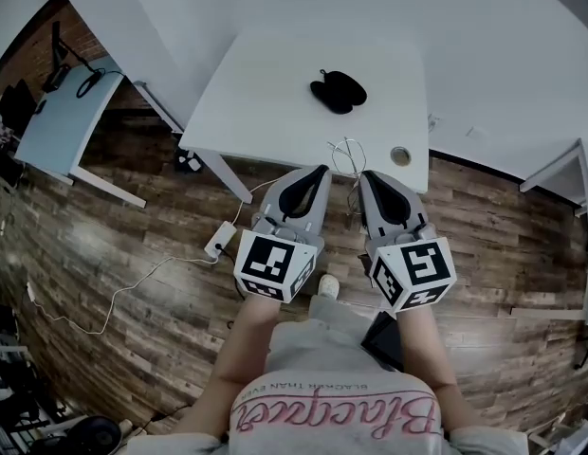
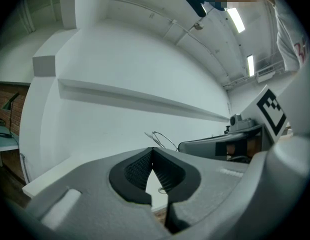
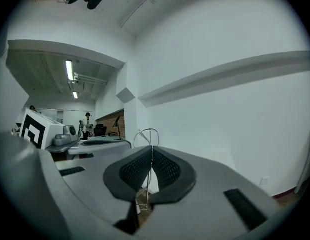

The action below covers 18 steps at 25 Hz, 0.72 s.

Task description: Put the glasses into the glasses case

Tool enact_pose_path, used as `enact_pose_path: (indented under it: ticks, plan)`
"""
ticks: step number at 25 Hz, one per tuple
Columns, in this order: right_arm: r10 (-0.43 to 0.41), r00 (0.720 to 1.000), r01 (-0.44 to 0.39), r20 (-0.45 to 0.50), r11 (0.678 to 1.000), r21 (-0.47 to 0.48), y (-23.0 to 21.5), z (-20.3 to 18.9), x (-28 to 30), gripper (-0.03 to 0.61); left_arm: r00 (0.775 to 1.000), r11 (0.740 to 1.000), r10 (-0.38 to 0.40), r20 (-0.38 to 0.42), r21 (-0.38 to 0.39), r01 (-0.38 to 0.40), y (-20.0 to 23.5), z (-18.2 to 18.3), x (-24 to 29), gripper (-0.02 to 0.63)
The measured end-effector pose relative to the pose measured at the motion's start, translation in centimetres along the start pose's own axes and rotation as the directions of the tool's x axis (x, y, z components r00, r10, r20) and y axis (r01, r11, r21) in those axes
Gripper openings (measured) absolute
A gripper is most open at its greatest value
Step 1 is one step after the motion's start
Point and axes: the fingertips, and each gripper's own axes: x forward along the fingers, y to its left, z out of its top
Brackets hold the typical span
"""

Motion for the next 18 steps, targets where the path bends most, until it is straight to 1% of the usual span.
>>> enact_pose_path:
  ticks: [5,9,18]
  plan:
    - [-0.002,1.000,0.002,-0.009,1.000,0.007,-3.1,0.0,3.4,0.012,1.000,1.000,-0.011,-0.003,-0.002,0.011,1.6,-0.4,4.1,0.003]
    - [0.006,1.000,-0.007,-0.022,1.000,-0.002,-4.9,0.0,5.8,0.014,1.000,1.000,-0.014,-0.010,-0.028,0.014,3.3,-1.2,6.7,0.003]
    - [0.004,0.999,-0.003,-0.049,1.000,0.006,-7.5,-0.5,10.3,0.012,1.000,0.999,-0.014,-0.026,-0.036,0.013,6.3,-2.4,9.9,0.003]
